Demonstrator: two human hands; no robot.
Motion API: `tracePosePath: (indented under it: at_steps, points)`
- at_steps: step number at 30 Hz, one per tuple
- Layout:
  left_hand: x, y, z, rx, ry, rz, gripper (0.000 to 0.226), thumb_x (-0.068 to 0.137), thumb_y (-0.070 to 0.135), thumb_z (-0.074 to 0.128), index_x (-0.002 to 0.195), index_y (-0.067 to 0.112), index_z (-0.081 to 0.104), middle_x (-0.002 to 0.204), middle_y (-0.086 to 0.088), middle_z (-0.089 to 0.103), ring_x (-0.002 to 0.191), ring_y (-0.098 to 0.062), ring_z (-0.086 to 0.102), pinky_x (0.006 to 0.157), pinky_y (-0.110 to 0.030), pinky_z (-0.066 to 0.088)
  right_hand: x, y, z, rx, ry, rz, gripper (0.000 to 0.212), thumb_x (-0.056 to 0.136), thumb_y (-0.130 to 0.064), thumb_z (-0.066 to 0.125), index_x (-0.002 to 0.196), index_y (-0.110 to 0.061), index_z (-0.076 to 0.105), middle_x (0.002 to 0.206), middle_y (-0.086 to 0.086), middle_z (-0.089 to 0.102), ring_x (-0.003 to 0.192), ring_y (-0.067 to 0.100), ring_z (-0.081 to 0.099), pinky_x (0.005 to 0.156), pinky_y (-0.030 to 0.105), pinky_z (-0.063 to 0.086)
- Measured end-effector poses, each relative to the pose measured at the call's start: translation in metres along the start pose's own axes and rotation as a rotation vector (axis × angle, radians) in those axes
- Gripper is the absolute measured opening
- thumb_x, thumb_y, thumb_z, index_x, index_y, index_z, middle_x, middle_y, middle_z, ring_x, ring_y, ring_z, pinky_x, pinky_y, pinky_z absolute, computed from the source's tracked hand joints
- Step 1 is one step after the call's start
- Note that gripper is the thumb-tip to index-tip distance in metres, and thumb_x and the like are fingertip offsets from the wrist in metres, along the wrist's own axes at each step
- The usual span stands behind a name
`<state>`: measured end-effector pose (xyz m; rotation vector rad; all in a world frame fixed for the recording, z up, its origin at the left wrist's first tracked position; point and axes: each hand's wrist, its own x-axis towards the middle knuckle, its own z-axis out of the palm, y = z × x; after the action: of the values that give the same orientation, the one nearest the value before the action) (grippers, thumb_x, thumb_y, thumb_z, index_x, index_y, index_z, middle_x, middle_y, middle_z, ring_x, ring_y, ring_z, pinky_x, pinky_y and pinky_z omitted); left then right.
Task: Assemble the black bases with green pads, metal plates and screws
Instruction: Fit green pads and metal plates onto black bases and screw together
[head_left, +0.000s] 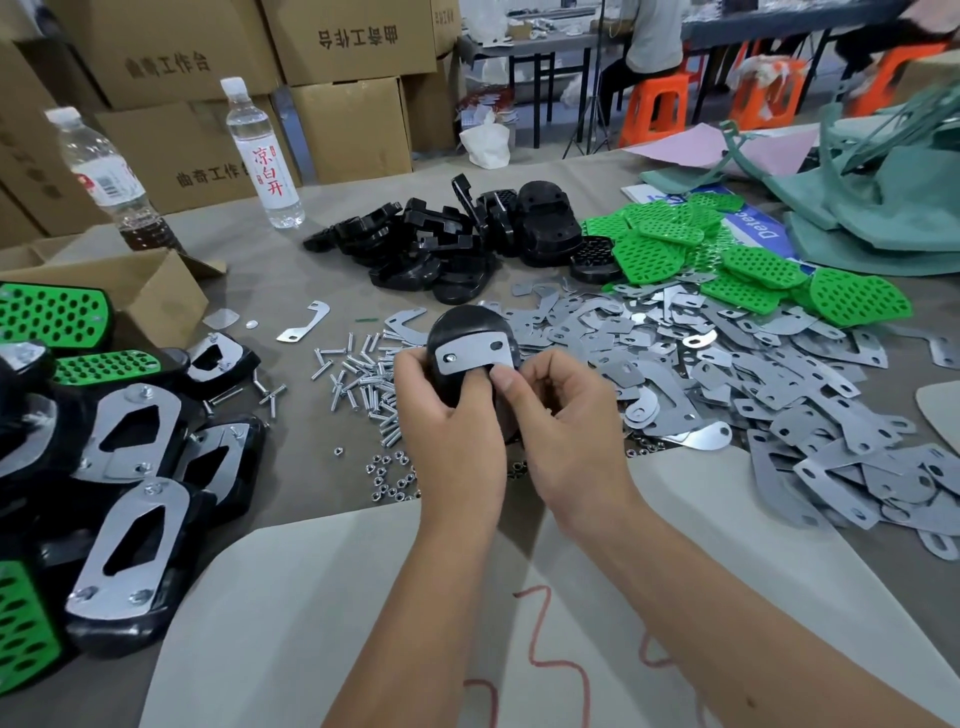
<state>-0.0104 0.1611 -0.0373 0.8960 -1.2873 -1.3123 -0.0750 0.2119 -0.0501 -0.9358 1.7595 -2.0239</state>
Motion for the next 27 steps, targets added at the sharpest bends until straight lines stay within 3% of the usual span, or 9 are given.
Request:
tracePosePath:
  at_steps: [4,8,11,15,22,25,27]
  points:
    - [-0.0020,0.0001,0.0025,-0.091,0.028,-0.033,0.018,0.080,0.023,0.067,0.094,0.026,0.057,0.092,0.004,0.070,0.084,-0.011,0.067,0.078,-0.037,0.058,0.0003,-0.0007,-0.0018,0.055,-0.029,0.027,0.028,0.099,-0.019,0.069,0.075,-0.007,0.058,0.055,-0.002,0.063,0.055,0.011,0.052,0.056,0.034,0.046]
    - [0.0011,-0.0031,0.0027,-0.147,0.099,-0.094,0.020,0.088,0.008,0.070,0.093,0.023,0.056,0.096,-0.004,0.070,0.086,-0.019,0.066,0.087,-0.050,0.057,-0.0009,-0.0007,-0.0005,0.067,-0.056,0.045,0.026,0.098,-0.024,0.068,0.080,-0.006,0.061,0.060,0.007,0.068,0.056,0.015,0.058,0.061,0.047,0.052]
    - [0.0039,-0.0048,0.0025,-0.161,0.102,-0.110,0.023,0.092,0.001,0.069,0.094,0.021,0.056,0.096,-0.006,0.069,0.084,-0.017,0.065,0.081,-0.042,0.055,-0.0005,-0.0002,-0.0008,0.065,-0.058,0.066,0.027,0.094,-0.029,0.068,0.075,-0.012,0.060,0.064,0.016,0.068,0.057,0.018,0.057,0.060,0.048,0.050]
    - [0.0046,-0.0061,0.0028,-0.167,0.093,-0.119,0.023,0.093,-0.001,0.067,0.095,0.018,0.055,0.095,-0.005,0.069,0.082,-0.015,0.064,0.081,-0.038,0.054,0.0022,-0.0026,-0.0006,0.066,-0.079,0.099,0.028,0.088,-0.036,0.069,0.074,-0.013,0.061,0.075,0.032,0.064,0.065,0.031,0.055,0.065,0.064,0.053]
    - [0.0047,-0.0061,0.0030,-0.202,0.121,-0.124,0.025,0.092,-0.005,0.067,0.091,0.017,0.053,0.091,-0.006,0.064,0.082,-0.020,0.060,0.081,-0.041,0.052,0.0055,-0.0013,-0.0051,0.096,-0.131,0.130,0.027,0.098,-0.018,0.071,0.074,-0.007,0.062,0.081,0.038,0.061,0.069,0.030,0.054,0.064,0.048,0.047]
    - [0.0046,-0.0055,0.0023,-0.237,0.127,-0.132,0.026,0.091,-0.006,0.067,0.091,0.016,0.053,0.090,-0.007,0.062,0.080,-0.020,0.059,0.080,-0.040,0.052,0.0079,0.0006,-0.0071,0.123,-0.171,0.157,0.029,0.098,-0.018,0.071,0.072,-0.011,0.061,0.077,0.038,0.058,0.068,0.029,0.053,0.057,0.031,0.043]
    - [0.0036,-0.0038,0.0013,-0.274,0.127,-0.139,0.027,0.091,-0.009,0.066,0.090,0.016,0.053,0.088,-0.005,0.062,0.080,-0.019,0.058,0.080,-0.038,0.051,0.0084,0.0021,-0.0088,0.146,-0.195,0.164,0.029,0.098,-0.016,0.071,0.074,-0.005,0.060,0.069,0.029,0.057,0.063,0.027,0.056,0.050,0.022,0.041]
